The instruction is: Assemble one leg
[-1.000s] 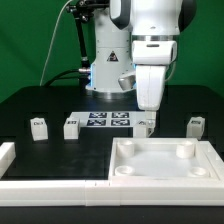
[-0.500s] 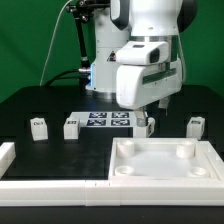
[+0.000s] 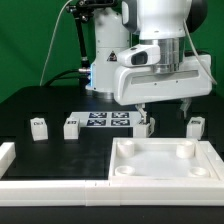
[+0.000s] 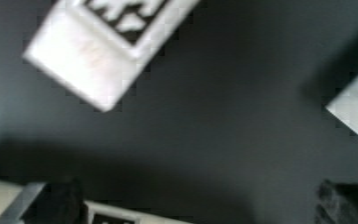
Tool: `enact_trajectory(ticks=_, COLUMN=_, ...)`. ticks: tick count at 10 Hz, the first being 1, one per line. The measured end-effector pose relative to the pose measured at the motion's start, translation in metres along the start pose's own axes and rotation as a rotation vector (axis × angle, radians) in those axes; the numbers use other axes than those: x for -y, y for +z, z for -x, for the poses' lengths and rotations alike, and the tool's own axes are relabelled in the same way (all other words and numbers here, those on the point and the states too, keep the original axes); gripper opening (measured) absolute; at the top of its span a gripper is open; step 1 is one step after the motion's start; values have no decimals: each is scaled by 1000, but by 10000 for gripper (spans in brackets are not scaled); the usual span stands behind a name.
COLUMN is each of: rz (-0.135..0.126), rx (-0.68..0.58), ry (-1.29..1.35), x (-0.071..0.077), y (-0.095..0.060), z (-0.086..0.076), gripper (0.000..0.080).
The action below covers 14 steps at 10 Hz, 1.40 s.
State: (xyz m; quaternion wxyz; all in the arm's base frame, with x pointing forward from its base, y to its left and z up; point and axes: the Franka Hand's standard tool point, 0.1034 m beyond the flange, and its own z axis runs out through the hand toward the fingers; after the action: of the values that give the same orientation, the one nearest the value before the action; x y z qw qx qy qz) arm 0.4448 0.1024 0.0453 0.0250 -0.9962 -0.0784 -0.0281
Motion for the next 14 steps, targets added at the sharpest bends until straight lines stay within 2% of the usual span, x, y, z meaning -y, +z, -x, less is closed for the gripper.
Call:
enact_trajectory(ticks=2, rz=-17, rx=5, ry=237, x=19, y=2, z=2, gripper=649)
enact_trajectory(ticks=6, rz=-38, rx=14, ry=577, x=22, y=2, z=3, gripper=649)
enact_trajectory(ticks=7, rz=-46, rx=9, ry=721, x=30, y=5, z=7, gripper=649)
enact_trajectory(ticks=8, rz=-49, rx=15, ry=748, x=42, y=5, z=9, gripper=649)
enact_trajectory(ticks=10, rz=-50, rx=17, ry=718, x=55, y=6, z=11, gripper=649)
enact_trajectory(ticks=13, rz=-46, rx=48, ry=671, x=50, y=6, z=12, gripper=649)
enact_trajectory(ticks=14, rz=-49, rx=137, ry=635, x=43, y=7, z=16, gripper=649)
